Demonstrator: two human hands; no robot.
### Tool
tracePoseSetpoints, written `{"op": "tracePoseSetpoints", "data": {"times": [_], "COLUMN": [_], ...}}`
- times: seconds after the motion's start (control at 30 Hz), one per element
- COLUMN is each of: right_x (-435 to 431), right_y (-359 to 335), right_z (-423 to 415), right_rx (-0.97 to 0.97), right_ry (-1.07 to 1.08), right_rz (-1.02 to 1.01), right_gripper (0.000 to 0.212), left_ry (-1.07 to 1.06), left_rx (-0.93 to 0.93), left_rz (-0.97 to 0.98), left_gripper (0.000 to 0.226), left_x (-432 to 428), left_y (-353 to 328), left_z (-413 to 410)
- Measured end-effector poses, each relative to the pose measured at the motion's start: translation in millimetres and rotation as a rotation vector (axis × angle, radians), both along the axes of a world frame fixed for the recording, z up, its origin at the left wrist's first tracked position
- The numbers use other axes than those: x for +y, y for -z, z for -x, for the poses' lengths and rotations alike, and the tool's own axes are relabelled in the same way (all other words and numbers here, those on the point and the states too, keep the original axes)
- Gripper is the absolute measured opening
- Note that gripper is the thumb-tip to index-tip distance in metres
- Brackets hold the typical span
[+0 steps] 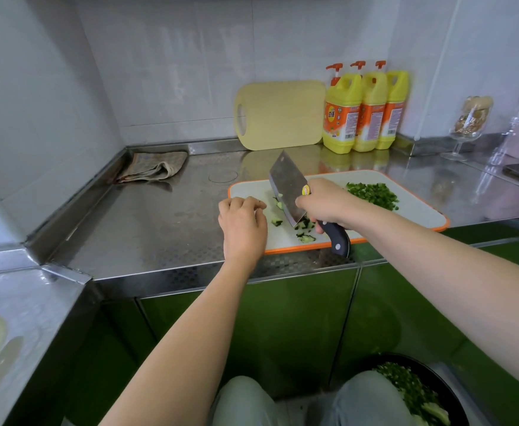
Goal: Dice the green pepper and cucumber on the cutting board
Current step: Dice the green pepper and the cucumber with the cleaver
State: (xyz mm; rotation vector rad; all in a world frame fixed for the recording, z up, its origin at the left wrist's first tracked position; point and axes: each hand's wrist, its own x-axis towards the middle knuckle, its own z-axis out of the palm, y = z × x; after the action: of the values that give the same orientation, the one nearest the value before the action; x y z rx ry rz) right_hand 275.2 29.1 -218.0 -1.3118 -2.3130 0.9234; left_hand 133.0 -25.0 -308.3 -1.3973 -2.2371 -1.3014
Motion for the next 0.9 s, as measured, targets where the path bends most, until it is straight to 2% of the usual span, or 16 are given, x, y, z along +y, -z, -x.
{"op": "tracePoseSetpoints", "data": {"times": [0.1, 0.3, 0.47, 0.63, 0.77, 0.9], "right_x": [-11, 3, 24, 19, 12, 19], "right_y": [11, 20, 20, 10, 12, 20], "right_z": [9, -1, -22, -16, -2, -8], "right_rx": [-0.077, -0.164, -0.106, 0.034, -0.086, -0.158], "right_ry": [-0.035, 0.001, 0.081, -0.003, -0.060, -0.020], "right_rz": [0.004, 0.010, 0.044, 0.061, 0.065, 0.045], "right_gripper": [0.017, 0.019, 0.021, 0.021, 0.012, 0.013], "left_ry": [-0.055, -0.045, -0.023, -0.018, -0.045, -0.023], "left_rx": [0.043, 0.074, 0.068, 0.085, 0.086, 0.111], "left_rz": [0.031, 0.130, 0.208, 0.207, 0.224, 0.223], "left_gripper": [0.025, 0.028, 0.029, 0.032, 0.036, 0.036], "left_x": [-1, -2, -1, -1, -3, -2], "left_y": [0, -1, -4, -3, -4, -4], "left_z": [-2, -2, -2, -3, -5, -4]}}
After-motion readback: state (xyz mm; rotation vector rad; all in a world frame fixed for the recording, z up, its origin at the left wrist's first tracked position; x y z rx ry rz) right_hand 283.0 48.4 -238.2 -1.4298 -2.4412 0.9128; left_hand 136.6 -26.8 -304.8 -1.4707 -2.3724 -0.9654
